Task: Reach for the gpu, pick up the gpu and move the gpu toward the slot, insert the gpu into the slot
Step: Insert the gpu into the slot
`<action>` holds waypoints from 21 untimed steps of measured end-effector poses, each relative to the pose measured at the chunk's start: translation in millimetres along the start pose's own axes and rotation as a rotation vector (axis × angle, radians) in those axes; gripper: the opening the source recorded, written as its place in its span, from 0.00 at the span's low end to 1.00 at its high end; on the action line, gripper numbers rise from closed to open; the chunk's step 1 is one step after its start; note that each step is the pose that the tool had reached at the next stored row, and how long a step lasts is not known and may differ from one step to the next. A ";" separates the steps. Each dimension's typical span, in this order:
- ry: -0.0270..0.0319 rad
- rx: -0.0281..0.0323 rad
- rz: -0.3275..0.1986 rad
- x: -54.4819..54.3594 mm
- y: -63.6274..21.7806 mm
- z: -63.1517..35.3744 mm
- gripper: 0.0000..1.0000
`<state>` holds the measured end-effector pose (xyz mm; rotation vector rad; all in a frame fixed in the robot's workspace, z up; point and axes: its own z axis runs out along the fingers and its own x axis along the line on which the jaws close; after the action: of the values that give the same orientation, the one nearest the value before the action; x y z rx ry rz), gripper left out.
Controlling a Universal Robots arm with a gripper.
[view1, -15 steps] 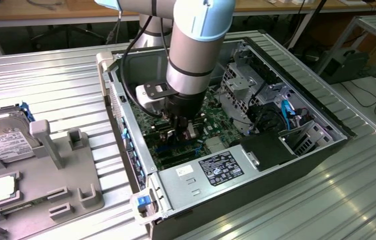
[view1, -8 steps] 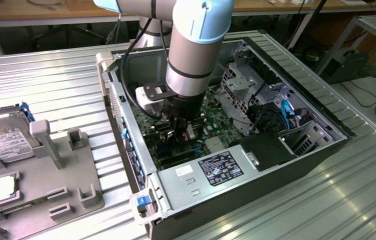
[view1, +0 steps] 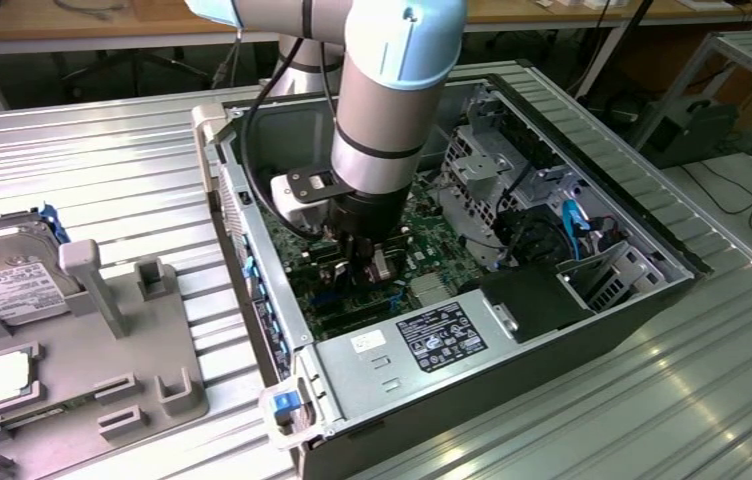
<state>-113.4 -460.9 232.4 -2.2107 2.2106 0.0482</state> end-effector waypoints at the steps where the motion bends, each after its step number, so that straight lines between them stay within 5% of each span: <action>1: 0.0000 0.0000 0.000 0.0 0.0 0.0 0.28; 8: 0.0002 0.0009 0.000 -0.3 0.0 -6.6 0.36; 17: 0.0048 0.0067 0.000 -2.3 0.4 -50.7 0.36; 21: 0.0056 0.0077 0.000 -2.4 0.5 -54.7 0.27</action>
<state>-113.3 -460.2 287.1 -2.2099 2.2096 0.0335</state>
